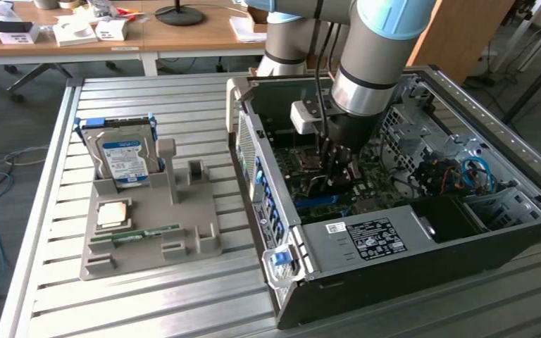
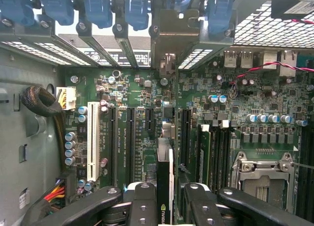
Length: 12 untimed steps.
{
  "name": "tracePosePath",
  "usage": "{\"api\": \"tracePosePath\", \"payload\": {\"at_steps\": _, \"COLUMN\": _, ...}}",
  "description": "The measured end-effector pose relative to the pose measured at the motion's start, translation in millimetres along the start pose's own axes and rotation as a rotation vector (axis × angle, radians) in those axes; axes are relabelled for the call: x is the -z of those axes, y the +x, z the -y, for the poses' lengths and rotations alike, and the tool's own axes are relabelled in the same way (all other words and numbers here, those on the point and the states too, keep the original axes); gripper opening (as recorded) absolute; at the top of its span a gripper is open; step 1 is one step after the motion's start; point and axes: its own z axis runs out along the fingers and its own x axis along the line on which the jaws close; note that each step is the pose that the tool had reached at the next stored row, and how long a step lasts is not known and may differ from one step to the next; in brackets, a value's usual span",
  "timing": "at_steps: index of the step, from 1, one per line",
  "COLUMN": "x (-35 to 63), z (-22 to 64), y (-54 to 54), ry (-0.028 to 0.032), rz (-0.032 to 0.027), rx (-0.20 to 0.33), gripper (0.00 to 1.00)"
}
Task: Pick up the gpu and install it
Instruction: 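Insert the gpu into the slot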
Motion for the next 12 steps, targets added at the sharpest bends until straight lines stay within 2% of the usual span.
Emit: {"api": "tracePosePath", "payload": {"at_steps": 12, "x": -1.7, "z": 0.0, "y": 0.5, "ry": 0.0000, "rz": 0.0001, "rx": 0.000, "gripper": 0.26}}
